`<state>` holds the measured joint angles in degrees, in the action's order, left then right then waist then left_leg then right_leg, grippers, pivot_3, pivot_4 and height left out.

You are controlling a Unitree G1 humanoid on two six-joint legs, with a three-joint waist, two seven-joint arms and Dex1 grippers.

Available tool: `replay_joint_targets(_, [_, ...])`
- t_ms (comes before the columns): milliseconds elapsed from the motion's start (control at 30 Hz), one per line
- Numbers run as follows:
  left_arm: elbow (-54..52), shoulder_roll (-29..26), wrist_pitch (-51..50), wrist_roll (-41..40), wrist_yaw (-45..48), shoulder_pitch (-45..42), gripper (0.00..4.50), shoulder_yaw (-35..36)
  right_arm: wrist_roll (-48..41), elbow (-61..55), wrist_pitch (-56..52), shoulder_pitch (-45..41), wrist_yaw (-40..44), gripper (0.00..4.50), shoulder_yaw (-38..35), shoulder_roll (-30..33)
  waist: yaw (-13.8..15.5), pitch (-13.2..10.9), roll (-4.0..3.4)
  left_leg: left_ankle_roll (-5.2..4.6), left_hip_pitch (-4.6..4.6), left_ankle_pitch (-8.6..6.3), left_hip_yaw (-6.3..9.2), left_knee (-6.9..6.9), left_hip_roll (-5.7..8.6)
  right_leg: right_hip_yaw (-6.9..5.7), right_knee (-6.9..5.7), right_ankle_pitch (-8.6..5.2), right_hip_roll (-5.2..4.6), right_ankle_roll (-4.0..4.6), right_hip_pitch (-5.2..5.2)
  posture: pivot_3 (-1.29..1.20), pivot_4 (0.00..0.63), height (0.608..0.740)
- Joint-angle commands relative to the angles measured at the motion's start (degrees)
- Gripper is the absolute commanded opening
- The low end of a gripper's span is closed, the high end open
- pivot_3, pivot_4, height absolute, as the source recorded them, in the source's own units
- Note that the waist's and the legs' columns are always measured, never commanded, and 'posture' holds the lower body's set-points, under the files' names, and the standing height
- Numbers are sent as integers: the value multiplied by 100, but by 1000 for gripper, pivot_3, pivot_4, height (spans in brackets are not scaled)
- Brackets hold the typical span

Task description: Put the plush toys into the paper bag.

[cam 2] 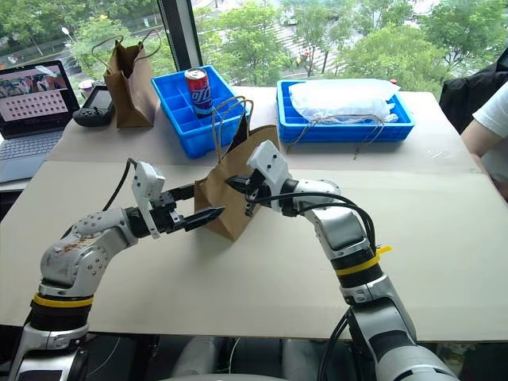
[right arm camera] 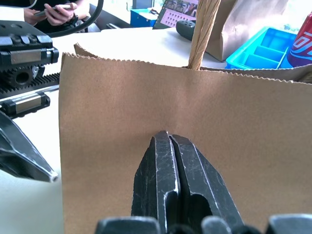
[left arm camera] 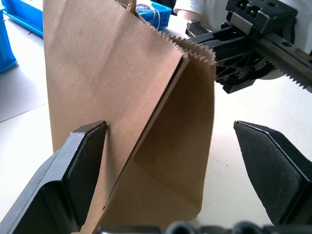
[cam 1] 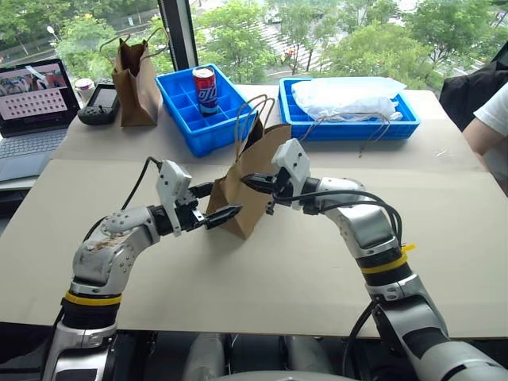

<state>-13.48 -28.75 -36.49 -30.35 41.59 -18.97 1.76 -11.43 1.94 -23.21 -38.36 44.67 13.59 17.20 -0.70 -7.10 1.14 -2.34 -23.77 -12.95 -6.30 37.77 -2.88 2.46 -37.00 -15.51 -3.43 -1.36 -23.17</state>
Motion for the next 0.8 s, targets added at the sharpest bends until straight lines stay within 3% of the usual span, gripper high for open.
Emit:
replay_joint_targets(33, [-198, 112, 16, 42, -263, -59, 4467, 34, 15, -118, 46, -108, -49, 0, -77, -26, 0, 0, 0, 0, 0, 0, 0, 0, -1, 0, 0, 0, 0, 0, 0, 0, 150, 736])
replay_joint_targets(133, [-112, 229, 43, 86, -496, -119, 3742, 133, 1, -143, 18, -69, -60, 0, -99, -12, 0, 0, 0, 0, 0, 0, 0, 0, 0, 0, 0, 0, -1, 0, 0, 0, 150, 736])
replay_joint_targets(467, [-116, 369, 257, 232, -708, -231, 92, 94, -33, -372, -141, 85, -124, 0, -207, 174, 3, 0, 0, 0, 0, 0, 1, 0, -1, 0, 1, 0, -2, 1, 0, 0, 150, 736])
replay_joint_targets(567, [19, 247, 358, 255, -582, -407, 15, 163, -78, -755, -449, 260, -118, 0, -356, 503, 7, 0, 0, 0, -1, 0, 0, 0, 0, -1, 2, 0, -4, 1, 0, 0, 150, 736])
replay_joint_targets(800, [447, -127, 632, -209, 899, -846, 15, 109, -435, -2520, -1868, 1446, 259, 0, -973, 2219, 68, -1, -1, -5, -6, -4, -2, -8, 1, -5, 25, 0, -8, 0, 1, 0, 150, 736])
